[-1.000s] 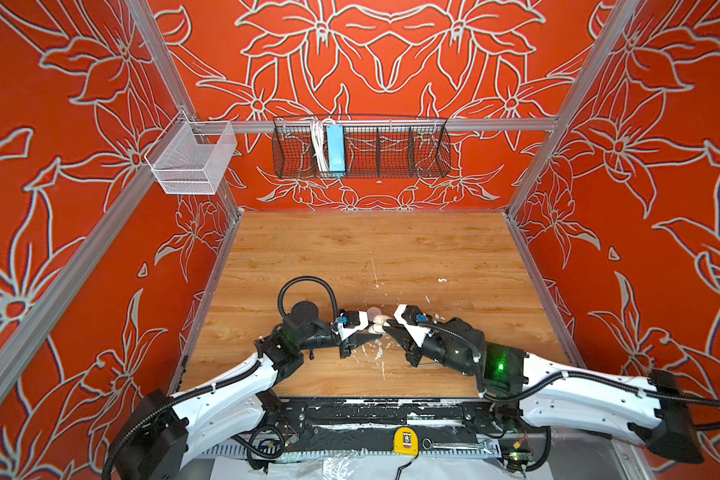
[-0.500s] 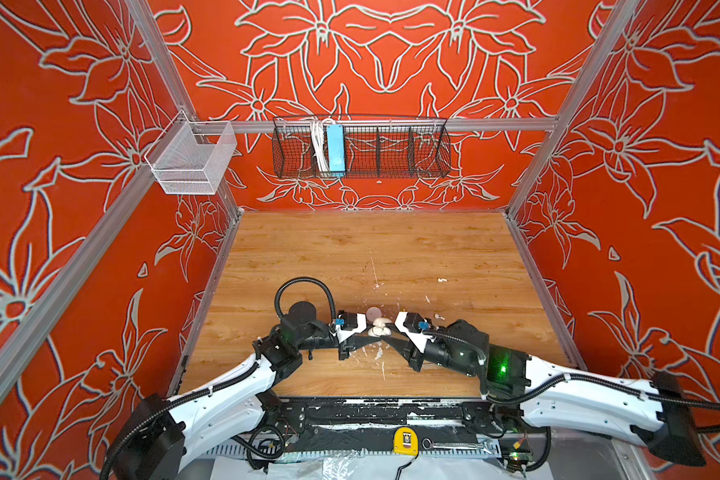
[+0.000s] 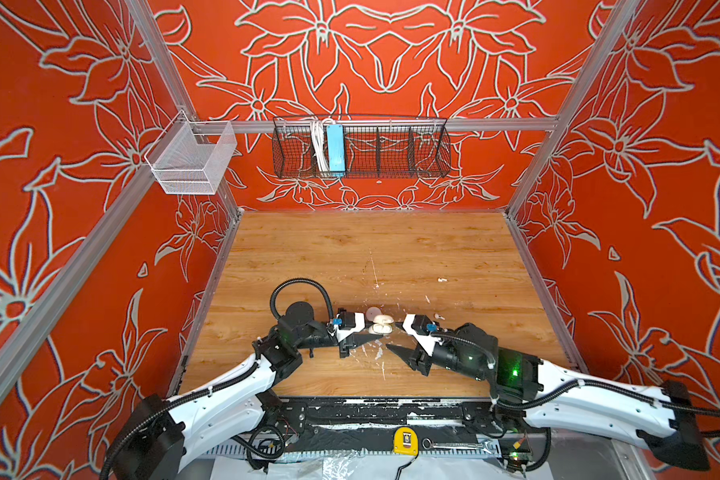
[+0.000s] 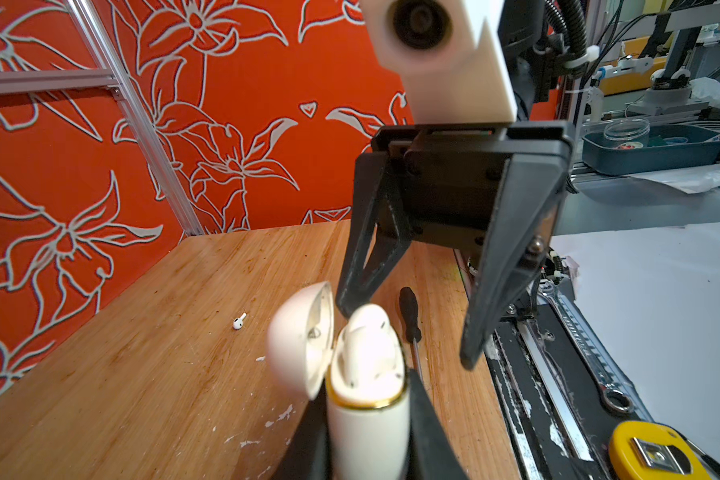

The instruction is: Insert the wireless bluetooth earbuds into the charging case

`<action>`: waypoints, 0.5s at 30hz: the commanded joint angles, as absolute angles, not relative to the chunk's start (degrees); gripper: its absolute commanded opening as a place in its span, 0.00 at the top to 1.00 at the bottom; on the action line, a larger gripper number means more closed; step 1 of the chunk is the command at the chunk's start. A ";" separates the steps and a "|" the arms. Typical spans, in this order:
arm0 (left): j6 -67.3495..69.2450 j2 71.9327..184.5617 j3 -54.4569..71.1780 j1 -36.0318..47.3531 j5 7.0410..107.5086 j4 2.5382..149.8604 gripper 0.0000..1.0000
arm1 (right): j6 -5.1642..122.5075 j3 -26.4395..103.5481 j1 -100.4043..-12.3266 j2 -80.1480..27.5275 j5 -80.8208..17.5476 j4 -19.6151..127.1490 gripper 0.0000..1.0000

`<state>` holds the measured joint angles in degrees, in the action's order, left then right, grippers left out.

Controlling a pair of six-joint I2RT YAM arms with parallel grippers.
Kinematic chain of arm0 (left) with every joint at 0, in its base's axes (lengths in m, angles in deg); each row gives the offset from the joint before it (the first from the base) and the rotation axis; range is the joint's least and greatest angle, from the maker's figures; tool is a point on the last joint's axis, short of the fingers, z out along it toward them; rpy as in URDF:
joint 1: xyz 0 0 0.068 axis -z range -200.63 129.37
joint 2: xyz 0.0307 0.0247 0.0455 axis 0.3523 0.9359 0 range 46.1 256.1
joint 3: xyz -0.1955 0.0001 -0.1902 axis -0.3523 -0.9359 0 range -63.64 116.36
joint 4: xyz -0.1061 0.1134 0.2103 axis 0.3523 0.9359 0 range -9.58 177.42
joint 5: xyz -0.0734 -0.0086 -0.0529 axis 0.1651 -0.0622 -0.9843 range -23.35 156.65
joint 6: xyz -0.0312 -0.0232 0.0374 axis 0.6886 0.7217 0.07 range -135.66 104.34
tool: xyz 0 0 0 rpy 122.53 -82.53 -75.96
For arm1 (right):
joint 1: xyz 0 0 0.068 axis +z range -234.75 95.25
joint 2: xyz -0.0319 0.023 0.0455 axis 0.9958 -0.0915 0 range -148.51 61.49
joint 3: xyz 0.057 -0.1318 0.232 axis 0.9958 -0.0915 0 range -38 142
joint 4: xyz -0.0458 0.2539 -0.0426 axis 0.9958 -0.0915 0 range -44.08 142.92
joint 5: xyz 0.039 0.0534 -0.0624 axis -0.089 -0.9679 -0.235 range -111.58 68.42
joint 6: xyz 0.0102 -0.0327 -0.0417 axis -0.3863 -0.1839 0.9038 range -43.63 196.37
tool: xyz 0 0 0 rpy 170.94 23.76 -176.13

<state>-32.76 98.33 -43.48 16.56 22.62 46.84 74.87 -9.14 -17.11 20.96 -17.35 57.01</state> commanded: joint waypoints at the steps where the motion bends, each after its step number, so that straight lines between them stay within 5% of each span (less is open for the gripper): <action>1: -33.74 98.08 -42.28 16.94 22.60 43.80 1.00 | 70.80 -6.94 -16.81 25.36 -11.64 54.13 0.47; 8: -37.67 100.27 -40.44 18.28 22.52 47.94 1.00 | 62.39 1.22 -17.08 23.83 1.84 44.79 0.68; 11: -39.65 100.83 -39.67 19.09 22.11 49.77 1.00 | 58.04 6.18 -18.29 19.77 7.28 38.49 0.69; 15: -41.89 101.08 -39.17 20.04 21.41 51.64 1.00 | 56.60 9.67 -21.17 14.51 2.54 36.05 0.68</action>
